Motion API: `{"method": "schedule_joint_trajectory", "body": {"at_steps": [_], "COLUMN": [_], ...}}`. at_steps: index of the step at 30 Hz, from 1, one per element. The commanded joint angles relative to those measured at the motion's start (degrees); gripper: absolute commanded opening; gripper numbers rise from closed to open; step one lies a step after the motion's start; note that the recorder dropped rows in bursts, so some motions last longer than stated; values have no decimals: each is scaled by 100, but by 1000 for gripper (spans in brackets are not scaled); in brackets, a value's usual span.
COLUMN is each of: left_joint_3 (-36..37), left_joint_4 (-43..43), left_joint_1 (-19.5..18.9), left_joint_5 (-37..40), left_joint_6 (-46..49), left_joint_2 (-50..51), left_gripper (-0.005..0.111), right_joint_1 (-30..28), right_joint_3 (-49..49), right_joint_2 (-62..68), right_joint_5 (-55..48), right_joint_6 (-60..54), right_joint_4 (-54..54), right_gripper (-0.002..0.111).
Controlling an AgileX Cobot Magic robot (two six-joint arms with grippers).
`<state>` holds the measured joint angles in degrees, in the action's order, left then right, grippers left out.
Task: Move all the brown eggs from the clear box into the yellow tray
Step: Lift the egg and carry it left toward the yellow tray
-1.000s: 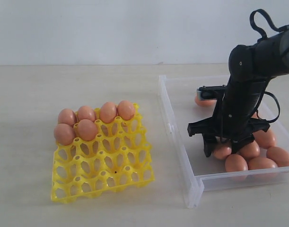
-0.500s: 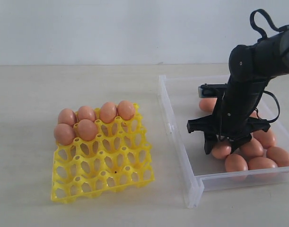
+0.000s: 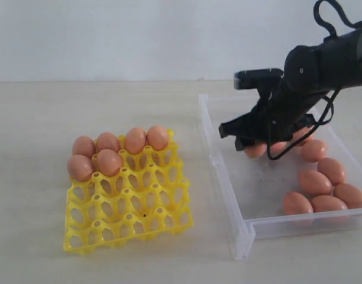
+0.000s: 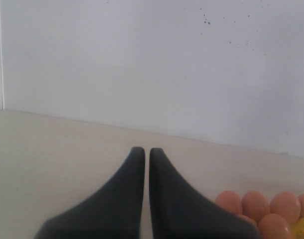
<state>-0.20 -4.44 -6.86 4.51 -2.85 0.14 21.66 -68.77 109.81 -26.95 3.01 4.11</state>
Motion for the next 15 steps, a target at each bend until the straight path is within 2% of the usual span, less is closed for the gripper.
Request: {"method": "schedule_joint_trajectory", "body": {"at_steps": [1,10,15], "left_joint_3": [20,20,20], "left_joint_4": [-51,-51,-51], "left_joint_1": [10,10,10], "left_joint_5": [-7,-19,-7], "left_joint_6": [-51,-51,-51], "left_joint_2": [-14,-14,-14], "left_gripper": [4,4,4], "right_joint_1": [444,1730,2039], "right_joint_3": [14,52,801], "right_joint_2": [-376,-383,-231], "right_joint_5": [907,3031,5267], "right_joint_6": [-58,-301,-301], "right_joint_4": [-499,-661,-661], "right_gripper": [0,0,0]}}
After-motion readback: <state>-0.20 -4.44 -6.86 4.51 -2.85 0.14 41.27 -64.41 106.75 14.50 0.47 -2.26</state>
